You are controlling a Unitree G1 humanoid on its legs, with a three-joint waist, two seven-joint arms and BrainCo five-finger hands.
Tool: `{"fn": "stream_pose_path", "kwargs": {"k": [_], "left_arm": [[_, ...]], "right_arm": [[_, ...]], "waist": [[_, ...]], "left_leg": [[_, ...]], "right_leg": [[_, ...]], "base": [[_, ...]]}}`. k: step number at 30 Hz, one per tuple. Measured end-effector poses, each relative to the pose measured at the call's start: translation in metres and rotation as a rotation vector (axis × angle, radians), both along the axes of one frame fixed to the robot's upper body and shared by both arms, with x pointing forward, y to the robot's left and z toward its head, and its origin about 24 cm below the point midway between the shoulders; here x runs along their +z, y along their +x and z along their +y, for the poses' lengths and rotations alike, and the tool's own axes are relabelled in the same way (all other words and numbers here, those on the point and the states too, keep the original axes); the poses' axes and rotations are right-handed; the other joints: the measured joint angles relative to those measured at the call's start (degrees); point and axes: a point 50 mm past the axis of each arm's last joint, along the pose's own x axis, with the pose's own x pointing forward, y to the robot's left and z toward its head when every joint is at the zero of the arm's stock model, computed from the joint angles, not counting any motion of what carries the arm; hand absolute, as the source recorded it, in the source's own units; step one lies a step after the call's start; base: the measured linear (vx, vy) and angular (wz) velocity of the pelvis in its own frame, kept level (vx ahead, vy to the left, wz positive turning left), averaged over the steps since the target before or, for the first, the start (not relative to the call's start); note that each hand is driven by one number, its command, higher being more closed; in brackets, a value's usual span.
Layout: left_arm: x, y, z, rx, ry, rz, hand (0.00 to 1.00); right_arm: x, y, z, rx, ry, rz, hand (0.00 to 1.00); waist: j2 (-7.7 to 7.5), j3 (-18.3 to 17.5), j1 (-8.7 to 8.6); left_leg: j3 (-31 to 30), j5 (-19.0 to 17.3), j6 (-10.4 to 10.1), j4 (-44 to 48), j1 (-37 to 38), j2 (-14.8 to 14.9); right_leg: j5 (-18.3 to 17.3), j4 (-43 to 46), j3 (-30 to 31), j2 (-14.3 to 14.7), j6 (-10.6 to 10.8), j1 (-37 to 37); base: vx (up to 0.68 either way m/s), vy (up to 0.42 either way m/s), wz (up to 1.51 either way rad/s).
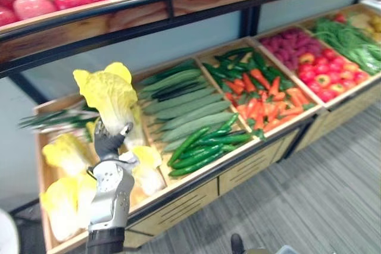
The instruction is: Pick vegetable in the basket
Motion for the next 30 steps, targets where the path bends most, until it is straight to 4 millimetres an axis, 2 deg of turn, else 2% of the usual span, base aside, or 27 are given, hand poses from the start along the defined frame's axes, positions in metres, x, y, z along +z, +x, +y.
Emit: {"fn": "stream_pose_path", "kwargs": {"k": [4,8,9,10,11,12,13,14,15,16,17,18,20,21,22,23,24,25,26,27,28,29,30], "left_arm": [[0.0,-0.003,-0.017,-0.056,-0.01,-0.022,1.0],[0.007,-0.002,-0.037,-0.163,0.018,-0.055,1.0],[0.007,0.0,-0.046,-0.209,0.02,-0.06,1.0],[0.008,0.001,-0.056,-0.261,0.02,-0.067,1.0],[0.008,0.001,-0.061,-0.286,0.017,-0.069,1.0],[0.006,0.002,-0.073,-0.342,0.007,-0.069,1.0],[0.005,0.003,-0.084,-0.396,-0.004,-0.07,1.0],[0.004,0.004,-0.091,-0.432,-0.012,-0.07,1.0],[0.003,0.003,-0.092,-0.447,-0.014,-0.069,1.0],[0.002,0.002,-0.092,-0.449,-0.016,-0.065,1.0],[0.001,0.002,-0.093,-0.453,-0.021,-0.062,1.0],[-0.001,0.0,-0.095,-0.464,-0.032,-0.059,1.0],[0.0,0.001,-0.098,-0.491,-0.037,-0.071,1.0],[0.001,0.002,-0.101,-0.519,-0.039,-0.081,1.0],[-0.001,0.003,-0.106,-0.549,-0.046,-0.076,1.0],[-0.008,0.003,-0.113,-0.581,-0.056,-0.05,1.0],[-0.012,0.003,-0.116,-0.595,-0.063,-0.035,1.0],[-0.022,0.003,-0.123,-0.615,-0.087,0.005,1.0],[-0.031,0.006,-0.126,-0.631,-0.095,0.04,1.0],[-0.034,0.009,-0.126,-0.634,-0.093,0.053,1.0],[-0.035,0.014,-0.126,-0.638,-0.087,0.061,1.0],[-0.034,0.019,-0.13,-0.66,-0.076,0.063,1.0],[-0.036,0.018,-0.133,-0.669,-0.078,0.069,1.0]], "right_arm": [[0.0,-0.004,0.005,-0.015,0.011,0.006,1.0],[0.002,0.0,0.006,-0.034,-0.007,-0.027,1.0],[0.003,0.003,0.007,-0.04,-0.017,-0.047,1.0],[0.004,0.006,0.01,-0.049,-0.026,-0.067,1.0],[0.004,0.008,0.011,-0.053,-0.037,-0.078,1.0],[0.006,0.012,0.011,-0.051,-0.067,-0.099,1.0],[0.009,0.018,0.011,-0.038,-0.097,-0.119,1.0],[0.012,0.024,0.01,-0.031,-0.122,-0.133,1.0],[0.014,0.032,0.012,-0.014,-0.137,-0.157,1.0],[0.015,0.036,0.013,-0.008,-0.144,-0.166,1.0],[0.017,0.039,0.014,-0.005,-0.152,-0.175,1.0],[0.018,0.041,0.012,-0.006,-0.168,-0.185,1.0],[0.019,0.042,0.012,-0.007,-0.181,-0.196,1.0],[0.021,0.045,0.01,-0.009,-0.195,-0.21,1.0],[0.021,0.046,0.01,-0.014,-0.206,-0.213,1.0],[0.022,0.047,0.01,-0.014,-0.214,-0.213,1.0],[0.022,0.046,0.012,-0.007,-0.217,-0.21,1.0],[0.024,0.045,0.008,0.007,-0.235,-0.213,1.0],[0.025,0.051,0.008,0.014,-0.243,-0.226,1.0],[0.025,0.053,0.008,0.015,-0.245,-0.229,1.0],[0.026,0.057,0.008,0.03,-0.251,-0.241,1.0],[0.027,0.058,0.009,0.029,-0.259,-0.246,1.0],[0.026,0.058,0.01,0.024,-0.264,-0.236,1.0]], "waist": [[0.46,0.2,-0.12],[-0.17,-0.5,0.97],[-0.52,-0.7,0.9],[-0.95,-1.0,0.83],[-1.22,-1.2,0.76],[-0.76,-1.0,-0.14],[-0.51,-1.1,-0.89],[-0.44,-1.0,-1.34],[-0.51,-0.6,-0.76],[-0.67,-0.5,-0.36],[-0.81,-0.2,-0.31],[-0.85,0.0,-0.32],[-1.04,-0.1,-0.66],[-1.37,0.0,-0.77],[-1.98,-0.1,-1.19],[-2.38,-0.2,-1.97],[-2.58,-0.3,-2.17],[-1.59,-0.5,-1.72],[-0.55,-0.8,-1.86],[-0.16,-1.1,-1.87],[1.07,-1.9,-2.38],[-0.61,-1.7,-3.53],[-0.84,-1.8,-3.91]], "left_leg": [[3.8,-2.9,-0.2,-2.0,2.4,0.2],[9.4,-3.1,0.0,-3.2,3.3,-0.4],[10.7,-3.0,0.0,-3.5,3.9,-0.9],[12.1,-3.0,0.0,-4.0,4.8,-1.9],[12.8,-3.0,0.0,-4.1,5.2,-2.1],[13.5,-3.0,0.0,-4.1,5.8,-2.4],[14.7,-3.0,0.0,-4.1,6.0,-2.5],[17.0,-3.0,0.0,-4.5,6.6,-2.7],[20.2,-3.0,0.1,-5.2,8.0,-3.0],[21.9,-3.0,0.1,-5.4,8.9,-3.0],[23.7,-3.0,0.1,-5.8,10.0,-3.1],[26.6,-3.0,0.2,-7.1,11.8,-3.4],[30.0,-3.3,0.6,-8.4,12.9,-3.0],[31.9,-3.6,0.8,-7.9,12.6,-2.9],[32.4,-3.7,0.3,-7.4,12.5,-2.9],[32.8,-4.3,-0.7,-5.8,12.6,-3.0],[33.3,-4.7,-1.0,-5.1,12.7,-3.2],[33.7,-5.1,-1.1,-5.1,12.5,-2.4],[35.2,-4.7,-0.5,-5.8,12.5,-1.4],[36.5,-4.3,-0.5,-6.5,12.4,-0.6],[39.1,-3.5,-1.7,-6.9,11.4,0.8],[39.5,-3.3,-2.1,-7.0,10.9,0.3],[39.6,-3.1,-2.3,-7.0,10.9,0.0]], "right_leg": [[0.8,-0.9,0.4,0.2,0.7,-0.8],[1.0,-2.3,-1.8,-1.8,0.5,-1.3],[1.7,-2.3,-2.7,-2.6,1.0,-1.6],[4.5,-2.2,-3.5,-3.4,1.1,-2.2],[5.0,-2.0,-3.5,-3.6,1.4,-2.2],[5.1,-1.8,-3.7,-3.7,1.3,-2.4],[4.2,-1.3,-6.0,-4.4,0.6,-3.4],[2.5,1.2,-13.3,-6.0,-1.7,-4.6],[1.4,4.6,-20.1,-7.5,-3.2,-5.8],[0.7,6.4,-23.2,-8.4,-4.1,-6.3],[-0.1,8.1,-26.7,-9.6,-4.9,-6.2],[-2.6,11.2,-32.7,-11.5,-5.6,-6.2],[-5.0,15.0,-39.8,-14.2,-5.6,-6.7],[-5.8,20.6,-41.3,-17.3,-5.8,-8.6],[-8.5,25.1,-41.4,-19.2,-5.5,-9.5],[-10.3,28.3,-41.5,-20.6,-4.3,-9.9],[-10.5,28.4,-41.5,-19.8,-4.5,-10.0],[-8.7,26.8,-40.7,-17.2,-4.6,-10.3],[-5.4,24.1,-40.1,-14.3,-3.7,-10.8],[-3.5,21.4,-39.8,-12.5,-2.5,-11.0],[-5.2,21.6,-40.8,-11.8,-4.4,-11.3],[-12.8,31.1,-43.0,-16.1,-5.1,-11.8],[-15.0,33.0,-43.3,-17.7,-4.0,-11.1]], "base": [[-0.13,0.141,-0.52],[-0.11,0.116,-0.71],[-0.06,0.098,-0.63],[-0.05,0.093,-0.63],[-0.02,0.067,-0.49],[-0.02,0.045,-0.4],[-0.03,0.047,-0.67],[-0.03,0.089,-1.09],[-0.01,0.091,-1.24],[0.02,0.094,-1.17],[0.02,0.075,-1.14],[0.03,0.079,-1.13],[0.05,0.04,-0.99],[0.06,-0.014,-0.71],[0.07,-0.028,-0.46],[0.08,-0.034,-0.3],[0.1,-0.038,-0.61],[0.07,-0.045,-1.0],[0.01,-0.077,-1.13],[-0.05,-0.102,-1.09],[-0.02,-0.111,-0.68],[0.04,-0.084,-0.43],[0.14,-0.069,-0.27]]}}
